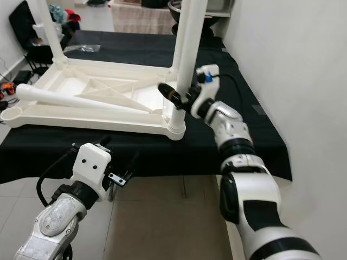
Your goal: Building children table
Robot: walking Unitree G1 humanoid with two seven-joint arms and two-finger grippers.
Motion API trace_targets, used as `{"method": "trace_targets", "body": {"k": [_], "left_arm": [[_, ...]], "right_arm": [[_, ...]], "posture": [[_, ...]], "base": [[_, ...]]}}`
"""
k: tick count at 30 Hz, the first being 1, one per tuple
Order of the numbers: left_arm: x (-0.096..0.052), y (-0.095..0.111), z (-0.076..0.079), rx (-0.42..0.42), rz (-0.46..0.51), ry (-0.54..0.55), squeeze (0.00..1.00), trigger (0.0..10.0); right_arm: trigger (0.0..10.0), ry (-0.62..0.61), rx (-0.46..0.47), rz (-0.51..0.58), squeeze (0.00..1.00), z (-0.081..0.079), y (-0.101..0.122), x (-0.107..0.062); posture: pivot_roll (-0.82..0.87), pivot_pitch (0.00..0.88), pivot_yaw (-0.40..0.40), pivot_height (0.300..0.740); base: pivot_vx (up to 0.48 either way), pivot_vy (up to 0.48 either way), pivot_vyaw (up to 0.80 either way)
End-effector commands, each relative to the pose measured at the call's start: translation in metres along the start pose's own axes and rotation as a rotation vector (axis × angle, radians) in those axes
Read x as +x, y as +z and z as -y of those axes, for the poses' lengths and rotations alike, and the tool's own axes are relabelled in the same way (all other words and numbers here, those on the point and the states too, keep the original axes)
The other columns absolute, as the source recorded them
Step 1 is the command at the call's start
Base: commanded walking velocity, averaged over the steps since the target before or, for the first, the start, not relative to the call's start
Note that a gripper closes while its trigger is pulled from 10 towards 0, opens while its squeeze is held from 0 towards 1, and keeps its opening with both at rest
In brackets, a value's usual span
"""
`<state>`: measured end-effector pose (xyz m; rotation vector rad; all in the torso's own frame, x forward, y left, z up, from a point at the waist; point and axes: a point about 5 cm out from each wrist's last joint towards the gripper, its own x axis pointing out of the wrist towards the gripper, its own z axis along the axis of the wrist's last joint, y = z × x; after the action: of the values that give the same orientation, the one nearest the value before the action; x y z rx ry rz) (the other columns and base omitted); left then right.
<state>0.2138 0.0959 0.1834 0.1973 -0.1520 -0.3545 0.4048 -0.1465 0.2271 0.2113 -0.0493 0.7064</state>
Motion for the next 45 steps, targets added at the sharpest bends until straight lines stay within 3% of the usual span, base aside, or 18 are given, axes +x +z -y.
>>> {"method": "trace_targets", "body": {"k": [1,10,11,14,17,26,27,28,30,34,36,37,38,39,41,42,44,45], "left_arm": [[-0.002,0.003,0.001,0.003,0.004,-0.001,0.0,10.0],[-0.002,0.002,0.001,0.004,-0.004,0.006,0.0,10.0],[-0.001,0.002,0.001,0.004,-0.002,0.003,0.0,10.0],[-0.001,0.002,0.002,0.003,-0.001,0.005,0.0,10.0],[0.0,0.002,0.0,0.005,-0.001,0.009,0.0,10.0],[0.001,0.002,0.0,0.008,-0.002,0.009,0.0,10.0],[0.002,0.002,0.0,0.009,-0.001,0.009,0.0,10.0],[0.002,0.002,0.0,0.009,-0.001,0.009,0.0,10.0],[0.002,0.001,0.001,0.008,-0.002,0.009,0.0,10.0],[0.002,0.001,0.001,0.009,-0.003,0.008,0.0,10.0],[0.003,0.001,0.001,0.011,-0.004,0.008,0.0,10.0],[0.003,0.0,0.001,0.011,-0.006,0.007,0.0,10.0],[0.003,0.0,0.001,0.011,-0.006,0.007,0.0,10.0],[0.003,0.0,0.001,0.016,-0.006,0.006,0.0,10.0],[0.003,0.0,0.001,0.015,-0.007,0.007,0.0,10.0],[0.003,0.0,0.001,0.016,-0.008,0.008,0.0,10.0],[0.003,0.0,0.001,0.016,-0.008,0.008,0.0,10.0],[0.003,0.0,0.001,0.016,-0.008,0.009,0.0,10.0]], "right_arm": [[10.0,0.066,0.009,-0.019,0.0,-0.008,-0.003,0.006],[10.0,0.313,-0.041,-0.146,0.0,-0.019,-0.015,0.001],[0.0,0.28,-0.054,-0.147,0.0,-0.017,-0.015,0.001],[0.0,0.231,-0.072,-0.142,0.0,-0.014,-0.014,0.003],[0.0,0.009,-0.115,-0.107,0.0,-0.004,-0.007,0.008],[0.0,-0.324,-0.091,-0.065,0.0,0.012,-0.01,0.004],[0.0,-0.498,-0.084,-0.068,0.0,0.022,-0.014,-0.003],[0.0,-0.498,-0.084,-0.068,0.0,0.022,-0.014,-0.003],[0.0,-0.811,-0.07,-0.07,0.0,0.04,-0.02,-0.021],[0.0,-0.939,-0.055,-0.052,0.0,0.045,-0.022,-0.028],[0.0,-1.109,-0.048,0.005,0.0,0.045,-0.023,-0.034],[1.2,-1.108,-0.033,0.02,0.0,0.039,-0.023,-0.027],[1.2,-1.108,-0.033,0.02,0.0,0.039,-0.023,-0.027],[10.0,-1.043,-0.024,0.021,0.0,0.031,-0.024,-0.017],[10.0,-0.964,-0.045,0.013,0.0,0.024,-0.023,-0.008],[10.0,-0.889,-0.044,0.021,0.45,0.017,-0.021,0.0],[10.0,-0.889,-0.044,0.021,0.45,0.017,-0.021,0.0],[10.0,-0.818,-0.028,0.034,1.0,0.012,-0.02,0.005]], "posture": [[0.1,0.079,-0.102,0.74],[0.09,0.082,-0.103,0.74],[0.09,0.081,-0.102,0.74],[0.09,0.08,-0.102,0.74],[0.09,0.078,-0.101,0.74],[0.08,0.077,-0.099,0.74],[0.08,0.077,-0.098,0.74],[0.08,0.077,-0.098,0.74],[0.08,0.077,-0.096,0.74],[0.08,0.074,-0.096,0.74],[0.07,0.073,-0.097,0.74],[0.07,0.073,-0.097,0.74],[0.07,0.073,-0.097,0.74],[0.07,0.072,-0.098,0.74],[0.07,0.072,-0.098,0.74],[0.08,0.071,-0.1,0.74],[0.08,0.071,-0.1,0.74],[0.08,0.071,-0.1,0.74]], "base": [[0.0,0.0,0.0],[0.0,0.0,0.0],[0.0,0.0,0.0],[0.0,0.0,0.0],[0.0,0.0,0.0],[0.0,0.0,0.0],[0.0,0.0,0.0],[0.0,0.0,0.0],[0.0,0.0,0.0],[0.0,0.0,0.0],[0.0,0.0,0.0],[0.0,0.0,0.0],[0.0,0.0,0.0],[0.0,0.0,0.0],[0.0,0.0,0.0],[0.0,0.0,0.0],[0.0,0.0,0.0],[0.0,0.0,0.0]]}}
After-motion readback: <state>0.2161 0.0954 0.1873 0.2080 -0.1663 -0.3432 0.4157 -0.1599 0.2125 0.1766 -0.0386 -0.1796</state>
